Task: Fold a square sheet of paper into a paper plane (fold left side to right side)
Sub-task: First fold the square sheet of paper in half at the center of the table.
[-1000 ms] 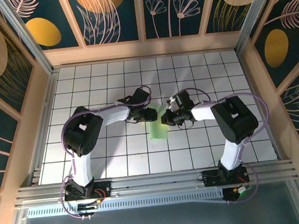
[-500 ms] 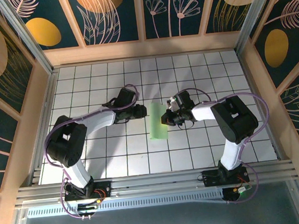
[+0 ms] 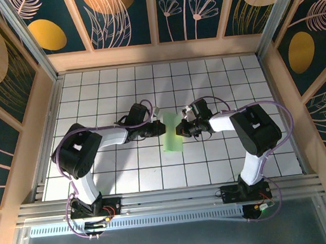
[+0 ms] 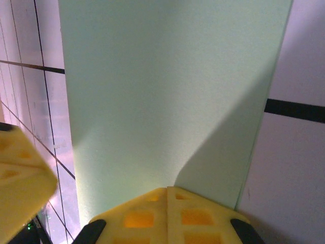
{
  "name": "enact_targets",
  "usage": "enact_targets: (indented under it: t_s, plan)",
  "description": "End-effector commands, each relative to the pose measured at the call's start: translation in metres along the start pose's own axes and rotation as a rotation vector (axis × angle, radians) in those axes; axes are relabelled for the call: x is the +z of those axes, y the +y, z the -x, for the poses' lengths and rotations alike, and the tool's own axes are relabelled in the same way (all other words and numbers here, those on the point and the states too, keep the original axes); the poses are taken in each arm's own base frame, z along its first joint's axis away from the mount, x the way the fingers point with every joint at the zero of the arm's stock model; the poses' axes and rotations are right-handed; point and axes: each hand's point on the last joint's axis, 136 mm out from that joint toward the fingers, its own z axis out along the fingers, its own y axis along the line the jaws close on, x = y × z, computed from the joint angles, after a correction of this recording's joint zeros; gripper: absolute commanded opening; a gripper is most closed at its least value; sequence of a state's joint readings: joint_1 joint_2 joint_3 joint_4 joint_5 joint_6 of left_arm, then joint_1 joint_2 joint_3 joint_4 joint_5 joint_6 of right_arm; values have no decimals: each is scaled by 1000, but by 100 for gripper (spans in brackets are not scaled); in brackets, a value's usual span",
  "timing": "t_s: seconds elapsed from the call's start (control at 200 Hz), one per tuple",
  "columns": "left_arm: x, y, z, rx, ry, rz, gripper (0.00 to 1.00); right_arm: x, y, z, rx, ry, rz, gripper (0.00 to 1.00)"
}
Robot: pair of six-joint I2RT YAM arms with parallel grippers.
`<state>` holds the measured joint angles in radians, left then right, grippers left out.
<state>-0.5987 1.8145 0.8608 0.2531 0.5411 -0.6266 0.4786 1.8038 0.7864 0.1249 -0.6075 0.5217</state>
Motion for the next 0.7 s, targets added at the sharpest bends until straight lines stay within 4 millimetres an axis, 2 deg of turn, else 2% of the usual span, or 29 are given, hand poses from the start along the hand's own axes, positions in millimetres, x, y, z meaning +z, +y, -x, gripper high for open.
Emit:
enact_targets:
  t_s: [0.0, 0.12, 0.405, 0.696]
  plan:
    - [6, -10, -3, -1, -1, -86, 5, 11, -56, -39, 90, 93, -172, 0]
    - [13, 2, -7, -16, 12, -48, 4, 11, -58, -40, 90, 94, -182, 0]
    - [19, 46, -24, -72, 52, 131, 1, 9, -62, -42, 89, 97, -205, 0]
    - [11, 66, -41, -100, 63, 212, 0, 8, -67, -44, 87, 102, -228, 0]
